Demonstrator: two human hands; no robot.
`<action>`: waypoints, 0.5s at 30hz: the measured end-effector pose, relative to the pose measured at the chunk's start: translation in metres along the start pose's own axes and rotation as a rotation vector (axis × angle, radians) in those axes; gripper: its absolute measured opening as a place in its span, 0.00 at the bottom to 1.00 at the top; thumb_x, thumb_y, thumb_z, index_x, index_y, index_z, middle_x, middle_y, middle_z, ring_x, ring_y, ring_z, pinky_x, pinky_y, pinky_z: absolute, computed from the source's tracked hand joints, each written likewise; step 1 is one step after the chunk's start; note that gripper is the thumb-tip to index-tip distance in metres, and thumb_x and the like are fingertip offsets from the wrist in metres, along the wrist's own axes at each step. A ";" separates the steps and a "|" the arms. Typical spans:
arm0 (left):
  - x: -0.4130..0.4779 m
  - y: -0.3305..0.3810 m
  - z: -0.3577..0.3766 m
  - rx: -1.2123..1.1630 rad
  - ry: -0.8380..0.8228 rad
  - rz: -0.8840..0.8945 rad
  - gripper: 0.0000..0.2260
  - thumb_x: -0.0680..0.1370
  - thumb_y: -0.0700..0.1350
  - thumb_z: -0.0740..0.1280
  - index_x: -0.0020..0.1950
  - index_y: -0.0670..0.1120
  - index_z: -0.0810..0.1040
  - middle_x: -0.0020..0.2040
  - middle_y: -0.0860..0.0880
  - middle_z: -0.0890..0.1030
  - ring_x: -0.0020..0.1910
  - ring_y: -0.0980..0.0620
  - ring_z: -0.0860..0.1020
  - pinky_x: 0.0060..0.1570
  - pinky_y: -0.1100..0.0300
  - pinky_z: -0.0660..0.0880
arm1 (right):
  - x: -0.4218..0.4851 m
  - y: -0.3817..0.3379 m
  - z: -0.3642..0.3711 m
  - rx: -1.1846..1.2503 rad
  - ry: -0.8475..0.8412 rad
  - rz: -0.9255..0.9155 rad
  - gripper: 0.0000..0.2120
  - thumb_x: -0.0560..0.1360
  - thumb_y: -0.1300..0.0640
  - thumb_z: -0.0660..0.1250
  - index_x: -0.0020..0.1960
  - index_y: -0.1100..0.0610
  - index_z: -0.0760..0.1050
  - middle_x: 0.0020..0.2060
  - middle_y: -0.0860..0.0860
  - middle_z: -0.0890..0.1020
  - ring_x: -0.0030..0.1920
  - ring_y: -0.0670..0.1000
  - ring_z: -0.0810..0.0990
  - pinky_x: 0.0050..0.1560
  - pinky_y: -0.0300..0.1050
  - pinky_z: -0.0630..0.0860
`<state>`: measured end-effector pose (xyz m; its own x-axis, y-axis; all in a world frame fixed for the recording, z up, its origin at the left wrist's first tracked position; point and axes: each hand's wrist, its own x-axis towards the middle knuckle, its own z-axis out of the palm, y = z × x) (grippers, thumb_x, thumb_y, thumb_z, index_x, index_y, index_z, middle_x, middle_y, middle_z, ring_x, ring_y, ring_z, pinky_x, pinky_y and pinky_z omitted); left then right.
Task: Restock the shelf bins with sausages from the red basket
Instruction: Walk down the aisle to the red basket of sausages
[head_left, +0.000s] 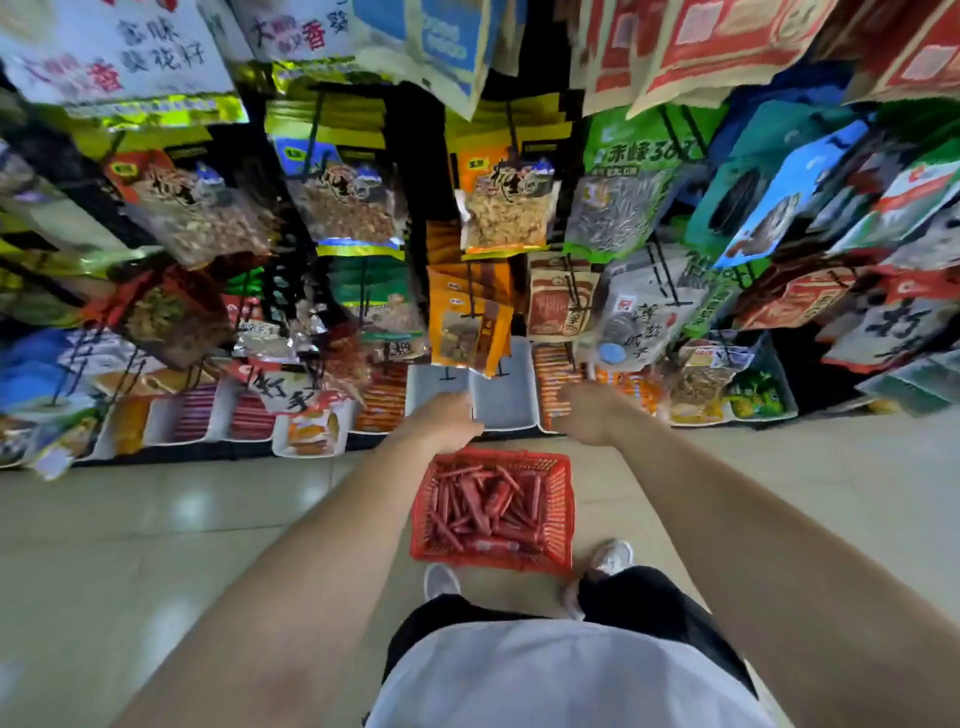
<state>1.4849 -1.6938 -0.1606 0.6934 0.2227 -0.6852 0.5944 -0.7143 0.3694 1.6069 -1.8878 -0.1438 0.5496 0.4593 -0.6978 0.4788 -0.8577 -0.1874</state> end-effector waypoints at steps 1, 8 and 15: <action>-0.005 -0.012 -0.002 -0.009 0.009 -0.018 0.14 0.81 0.48 0.63 0.64 0.44 0.73 0.52 0.50 0.73 0.58 0.44 0.76 0.59 0.48 0.73 | 0.002 -0.010 0.002 -0.011 -0.009 -0.017 0.22 0.73 0.41 0.64 0.61 0.52 0.75 0.63 0.54 0.78 0.61 0.59 0.77 0.59 0.52 0.76; 0.003 -0.076 0.029 -0.028 0.090 -0.146 0.16 0.78 0.52 0.65 0.60 0.44 0.74 0.60 0.44 0.78 0.53 0.44 0.77 0.48 0.51 0.75 | 0.045 -0.031 0.040 -0.067 -0.114 -0.110 0.44 0.58 0.26 0.56 0.61 0.55 0.76 0.58 0.55 0.80 0.55 0.58 0.78 0.56 0.53 0.77; 0.093 -0.095 0.129 -0.113 0.047 -0.198 0.09 0.77 0.48 0.64 0.50 0.43 0.75 0.54 0.40 0.80 0.54 0.40 0.79 0.44 0.55 0.69 | 0.122 -0.002 0.124 -0.117 -0.141 -0.188 0.22 0.80 0.47 0.65 0.70 0.56 0.73 0.66 0.59 0.76 0.65 0.60 0.75 0.60 0.47 0.72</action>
<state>1.4402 -1.6903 -0.3403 0.5754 0.3835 -0.7224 0.7607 -0.5754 0.3004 1.5881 -1.8584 -0.3145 0.3460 0.5645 -0.7494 0.6443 -0.7236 -0.2475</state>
